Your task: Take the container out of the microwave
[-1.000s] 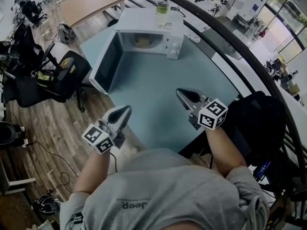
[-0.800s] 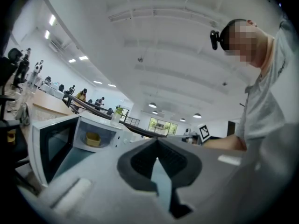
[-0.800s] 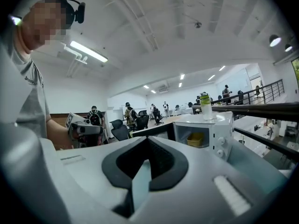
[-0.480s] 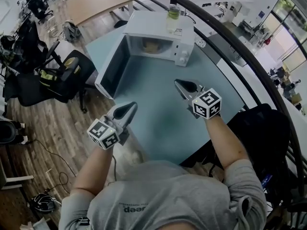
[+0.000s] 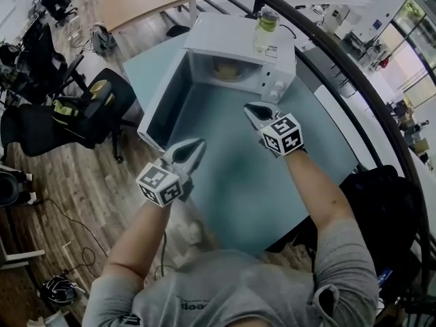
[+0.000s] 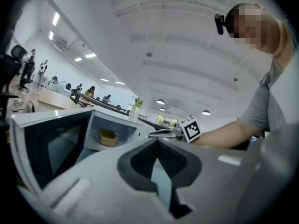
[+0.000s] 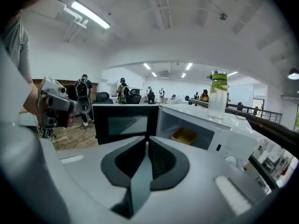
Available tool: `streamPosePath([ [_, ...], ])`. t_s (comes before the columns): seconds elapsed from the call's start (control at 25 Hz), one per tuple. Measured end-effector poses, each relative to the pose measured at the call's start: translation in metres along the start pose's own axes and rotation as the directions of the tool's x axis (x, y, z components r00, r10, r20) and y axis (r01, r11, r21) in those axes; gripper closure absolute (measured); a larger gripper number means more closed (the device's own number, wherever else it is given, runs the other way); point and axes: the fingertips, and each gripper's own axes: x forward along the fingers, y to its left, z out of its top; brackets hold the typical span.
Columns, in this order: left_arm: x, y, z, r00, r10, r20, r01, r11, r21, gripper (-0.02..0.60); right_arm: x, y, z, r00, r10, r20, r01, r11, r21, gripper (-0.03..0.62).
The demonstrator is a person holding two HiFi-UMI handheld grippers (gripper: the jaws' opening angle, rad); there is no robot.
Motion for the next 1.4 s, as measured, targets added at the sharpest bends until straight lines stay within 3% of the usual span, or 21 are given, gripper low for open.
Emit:
streamPosePath([
  [0.2,0.031,0.04,-0.019,1.0,0.005,-0.013,-0.005,1.0,-0.016,0.563,0.052,-0.024,-0.034,0.996,-0.023,-0.082,0.015,0.996,-0.092,0.553],
  [0.72,0.122,0.138,-0.071,1.0,-0.002,-0.031,0.0,0.998,-0.06,0.563,0.17,-0.108,-0.05,0.995,-0.039,-0.089,0.019,0.977,-0.212,0.536],
  [1.04,0.163,0.179,-0.092,1.0,0.011,-0.005,-0.012,0.997,-0.079,0.563,0.218,-0.145,-0.052,0.998,-0.043,-0.046,0.025,0.942,-0.335,0.533],
  [1.4,0.183,0.202,-0.106,0.999,0.034,-0.002,-0.034,0.996,-0.079,0.563,0.247,-0.155,-0.07,0.99,-0.036,-0.136,-0.03,0.891,-0.453,0.526],
])
